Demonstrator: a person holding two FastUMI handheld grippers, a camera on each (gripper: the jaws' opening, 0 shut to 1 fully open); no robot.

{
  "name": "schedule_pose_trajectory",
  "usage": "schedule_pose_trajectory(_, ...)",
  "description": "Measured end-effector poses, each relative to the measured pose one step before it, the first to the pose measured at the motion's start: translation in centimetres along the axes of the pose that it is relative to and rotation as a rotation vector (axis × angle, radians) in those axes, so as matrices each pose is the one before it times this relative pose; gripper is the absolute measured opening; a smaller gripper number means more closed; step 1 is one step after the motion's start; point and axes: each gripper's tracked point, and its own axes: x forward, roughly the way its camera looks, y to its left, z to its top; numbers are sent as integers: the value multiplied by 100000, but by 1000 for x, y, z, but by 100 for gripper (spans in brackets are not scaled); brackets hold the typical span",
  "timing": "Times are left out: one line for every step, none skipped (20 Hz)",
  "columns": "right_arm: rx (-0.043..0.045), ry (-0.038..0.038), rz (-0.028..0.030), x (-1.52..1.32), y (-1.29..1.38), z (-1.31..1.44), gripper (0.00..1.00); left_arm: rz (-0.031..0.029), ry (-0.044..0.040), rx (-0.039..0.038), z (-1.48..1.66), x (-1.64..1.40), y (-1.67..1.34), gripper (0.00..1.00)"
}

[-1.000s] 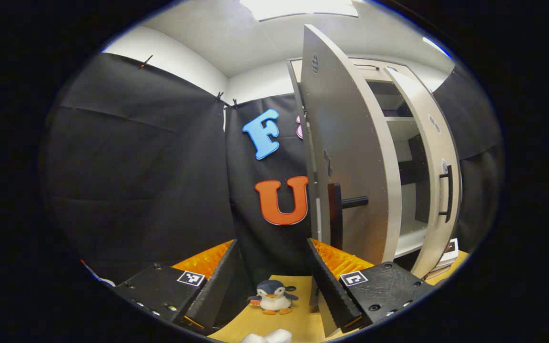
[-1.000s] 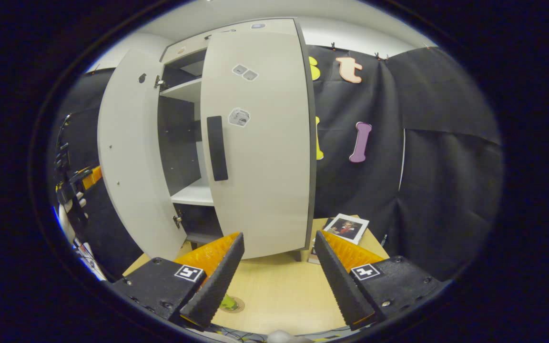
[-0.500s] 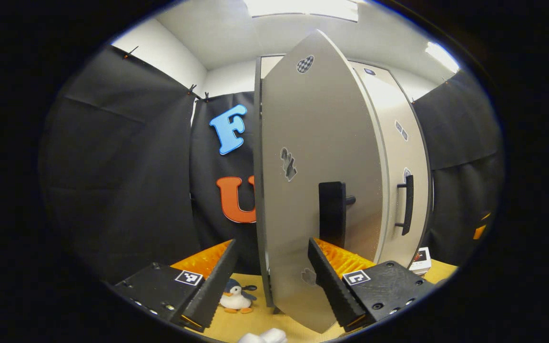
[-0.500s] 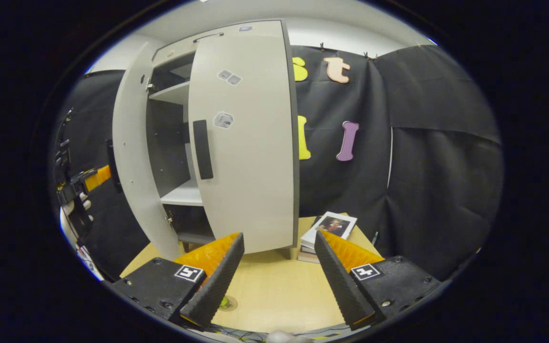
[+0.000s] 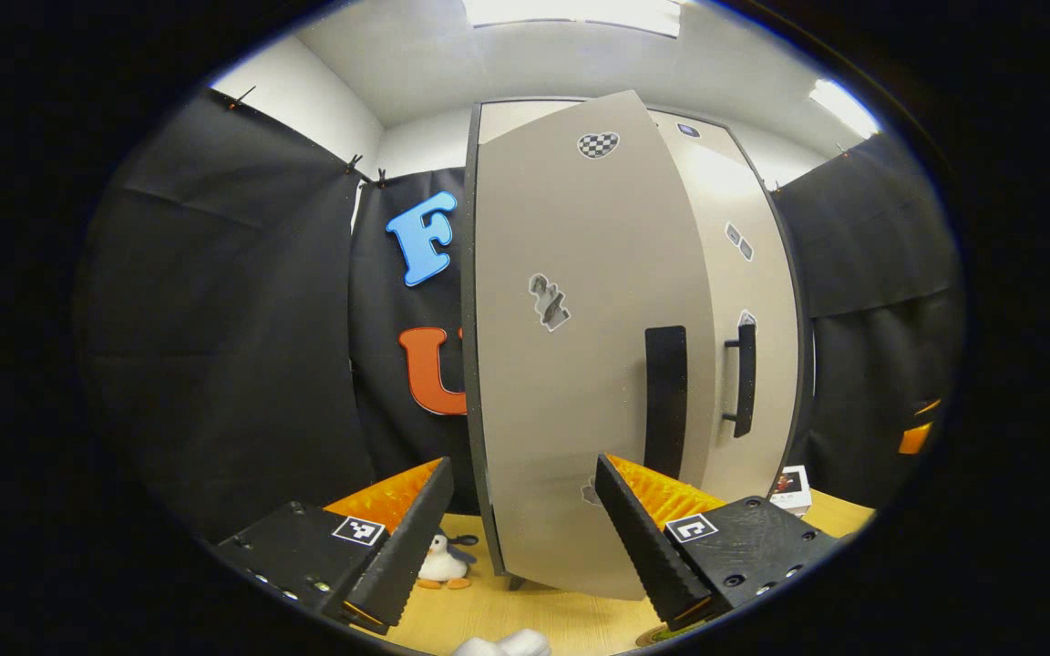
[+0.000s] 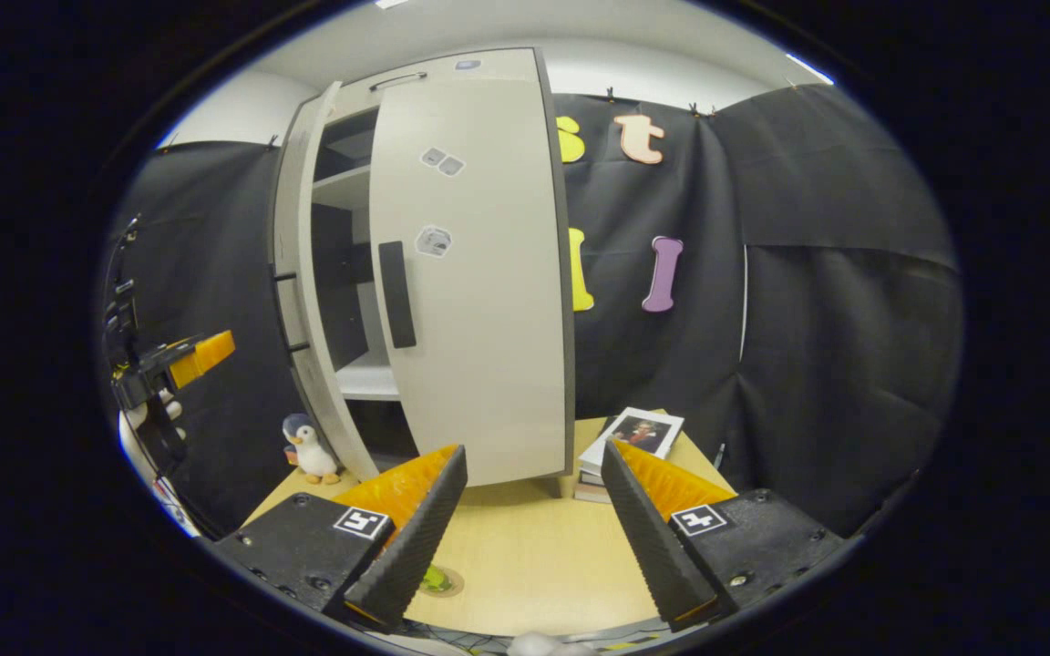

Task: Grasp the bottle in the cabinet with the left hand and place it on the coaster, then close the right door with the right hand and the left door with the left hand.

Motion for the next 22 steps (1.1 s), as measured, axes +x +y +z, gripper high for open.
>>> schedule_pose_trajectory(-289,-789,467,-150,229,207,98,-434,770,-742,-212,-460,-219,95)
schedule_pose_trajectory(-538,-618,383,-77,272,198,95,-500,701,-470,-159,-383,-233,96)
schedule_pose_trajectory(-545,-826,448,-135,269,149,98,-457,770,-128,-160,-462,-146,96)
schedule_pose_trajectory(-461,-521,205,-113,248,154,98,143,980,-26,-380,-398,-79,96)
schedule_pose_trajectory(-222,-420,448,-246,190,55,98,-543,1073,-112,-267,-580,-416,96)
schedule_pose_trajectory(48,-420,630,-97,302,79,94,-702,512,-339,-198,-639,-346,96)
schedule_pose_trajectory(87,-279,448,-23,267,23,98,-628,243,-35,8,-599,-220,96)
schedule_pose_trajectory(96,-573,395,-43,244,137,95,-121,489,404,-189,-582,-173,96)
schedule_pose_trajectory(-101,-548,447,63,265,95,98,-281,515,488,-198,-383,-102,96)
schedule_pose_trajectory(-81,-488,7,50,175,95,98,-53,620,498,-187,-576,-140,96)
schedule_pose_trajectory(142,-649,47,-21,166,180,98,61,280,46,-52,-529,-31,96)
schedule_pose_trajectory(372,-467,385,-70,213,55,98,-451,53,-309,64,-482,-161,96)
schedule_pose_trajectory(389,-574,552,-55,162,67,95,-171,259,-63,25,-431,-76,96)
schedule_pose_trajectory(411,-996,127,22,170,137,98,704,265,151,-84,-313,103,96)
schedule_pose_trajectory(321,-618,-766,-107,-46,25,95,842,281,59,-200,-310,190,96)
schedule_pose_trajectory(116,-636,-223,-36,84,-34,94,422,-251,-336,-8,-408,78,96)
schedule_pose_trajectory(189,-669,75,63,228,-40,94,459,-1570,-230,133,-455,72,96)
schedule_pose_trajectory(103,45,196,-29,203,-169,98,1430,-455,-73,-106,-330,262,96)
schedule_pose_trajectory(0,283,136,-56,141,-277,98,1443,-177,71,-402,-408,131,96)
schedule_pose_trajectory(-69,-74,-164,-68,124,-159,98,612,90,425,-292,-376,65,96)
schedule_pose_trajectory(-172,-43,-648,-60,-57,-224,95,851,496,257,-421,-344,10,96)
schedule_pose_trajectory(-112,-204,-126,-64,74,-93,94,15,609,-396,-438,-288,-96,96)
